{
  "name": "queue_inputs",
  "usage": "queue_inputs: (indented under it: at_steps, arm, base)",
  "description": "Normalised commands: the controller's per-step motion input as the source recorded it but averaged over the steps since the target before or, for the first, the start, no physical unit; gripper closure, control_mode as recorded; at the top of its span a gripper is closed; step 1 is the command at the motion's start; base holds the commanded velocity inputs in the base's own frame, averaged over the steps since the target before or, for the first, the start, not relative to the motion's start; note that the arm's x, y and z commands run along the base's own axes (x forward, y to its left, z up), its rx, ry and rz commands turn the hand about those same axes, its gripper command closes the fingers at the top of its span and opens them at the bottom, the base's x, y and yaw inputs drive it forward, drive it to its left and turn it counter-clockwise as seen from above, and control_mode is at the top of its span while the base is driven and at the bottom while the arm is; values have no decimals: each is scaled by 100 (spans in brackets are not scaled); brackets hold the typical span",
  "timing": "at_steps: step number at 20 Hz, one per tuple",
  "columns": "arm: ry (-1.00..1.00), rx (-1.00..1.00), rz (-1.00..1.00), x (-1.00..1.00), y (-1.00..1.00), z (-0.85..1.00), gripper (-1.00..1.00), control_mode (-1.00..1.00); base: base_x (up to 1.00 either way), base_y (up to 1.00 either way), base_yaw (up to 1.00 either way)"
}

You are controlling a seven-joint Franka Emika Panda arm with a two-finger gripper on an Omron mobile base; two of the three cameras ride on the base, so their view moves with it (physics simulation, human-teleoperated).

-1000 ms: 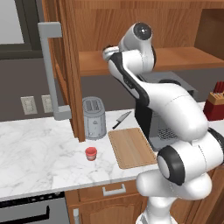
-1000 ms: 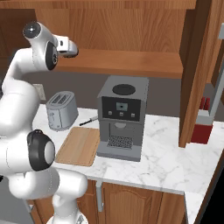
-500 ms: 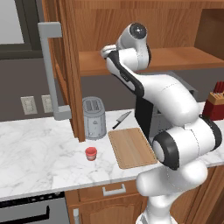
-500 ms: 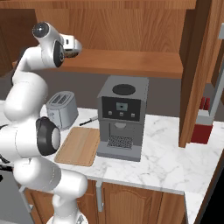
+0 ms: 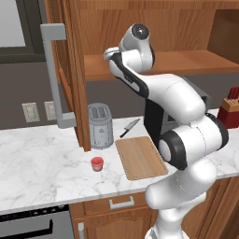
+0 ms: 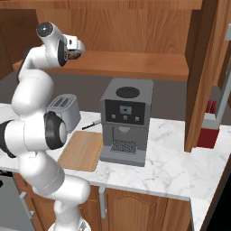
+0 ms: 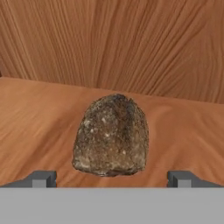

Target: Pick the bread, place it on the cutting board, pick the jam, place it on the counter, and close the cabinet.

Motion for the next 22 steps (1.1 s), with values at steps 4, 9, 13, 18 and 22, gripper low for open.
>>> queue_inputs:
  at_steps: [4,9,13,18,22]
  arm:
    - [1,0,0,23,4,-16,-100,-100]
    - [0,0,0,30,0,-21,-100,-100]
    - [0,0,0,34,0,-16,-100,-100]
    - [0,0,0,40,0,-6,-100,-100]
    - [0,0,0,41,0,0,-100,-100]
  base:
    - [0,0,0]
    - [0,0,0]
    - [0,0,0]
    - [0,0,0]
    - [0,0,0]
